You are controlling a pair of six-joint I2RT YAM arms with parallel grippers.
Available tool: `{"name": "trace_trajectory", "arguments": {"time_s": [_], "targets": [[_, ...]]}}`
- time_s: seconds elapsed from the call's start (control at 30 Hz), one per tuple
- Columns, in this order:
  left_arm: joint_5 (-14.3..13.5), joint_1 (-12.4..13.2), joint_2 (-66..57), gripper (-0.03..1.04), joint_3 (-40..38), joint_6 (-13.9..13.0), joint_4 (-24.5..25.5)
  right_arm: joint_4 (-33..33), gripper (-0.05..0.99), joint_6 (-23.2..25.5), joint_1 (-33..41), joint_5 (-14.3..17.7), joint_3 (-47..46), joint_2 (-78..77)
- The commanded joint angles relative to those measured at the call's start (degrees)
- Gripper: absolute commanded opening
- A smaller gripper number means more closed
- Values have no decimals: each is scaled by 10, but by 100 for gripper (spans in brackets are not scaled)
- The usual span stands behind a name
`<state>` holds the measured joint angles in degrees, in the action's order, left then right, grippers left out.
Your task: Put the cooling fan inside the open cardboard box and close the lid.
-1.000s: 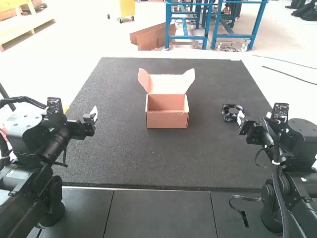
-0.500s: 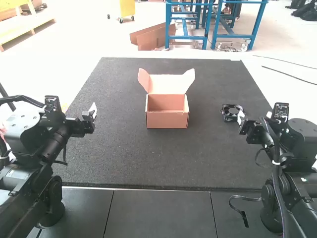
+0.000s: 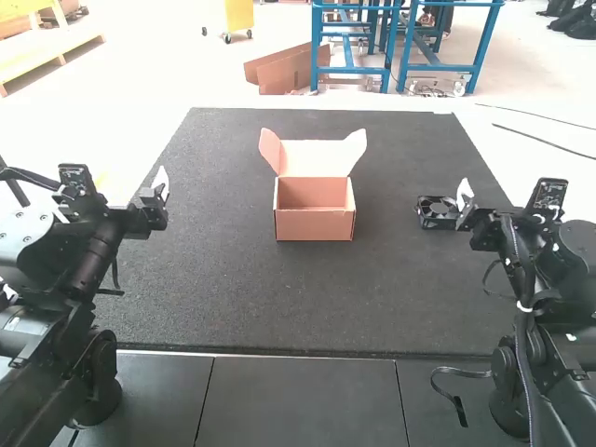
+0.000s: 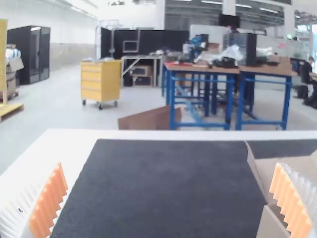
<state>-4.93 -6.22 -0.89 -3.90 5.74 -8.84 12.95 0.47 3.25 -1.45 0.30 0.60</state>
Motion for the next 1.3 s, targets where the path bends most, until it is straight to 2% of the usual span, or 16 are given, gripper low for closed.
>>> {"name": "trace_trajectory", "arguments": {"time_s": [0.0,0.13,0.27,0.4,0.7,0.77,0.8,0.87,0.9,1.0,1.07,1.17,1.27], "targets": [[-2,2,-32,97,-54,-15,-7,3,92,5,-6,8,43,23],[-1,1,-125,97,-118,-20,-14,8,92,6,-6,15,99,99],[-1,2,-228,97,-194,-20,-23,2,92,9,-6,37,190,217],[6,6,-314,97,-273,-20,-5,-39,92,25,-6,45,299,326],[7,6,-455,97,-460,-19,161,-221,92,23,-6,44,532,512],[7,5,-483,97,-502,-18,215,-252,92,22,-6,30,568,539],[10,2,-496,97,-521,-20,241,-271,92,15,-6,7,581,549],[38,-1,-519,97,-550,-20,287,-289,92,2,-6,7,604,571],[52,-4,-527,97,-559,-20,299,-301,91,2,-6,10,614,580],[53,-12,-543,97,-570,-19,314,-340,91,2,-7,28,645,623],[53,-20,-547,97,-573,-20,323,-395,91,2,-6,28,671,660],[52,-43,-547,97,-573,-25,337,-436,90,5,-10,27,701,702],[48,-67,-546,97,-575,-25,360,-443,90,23,-22,24,716,720]]}}
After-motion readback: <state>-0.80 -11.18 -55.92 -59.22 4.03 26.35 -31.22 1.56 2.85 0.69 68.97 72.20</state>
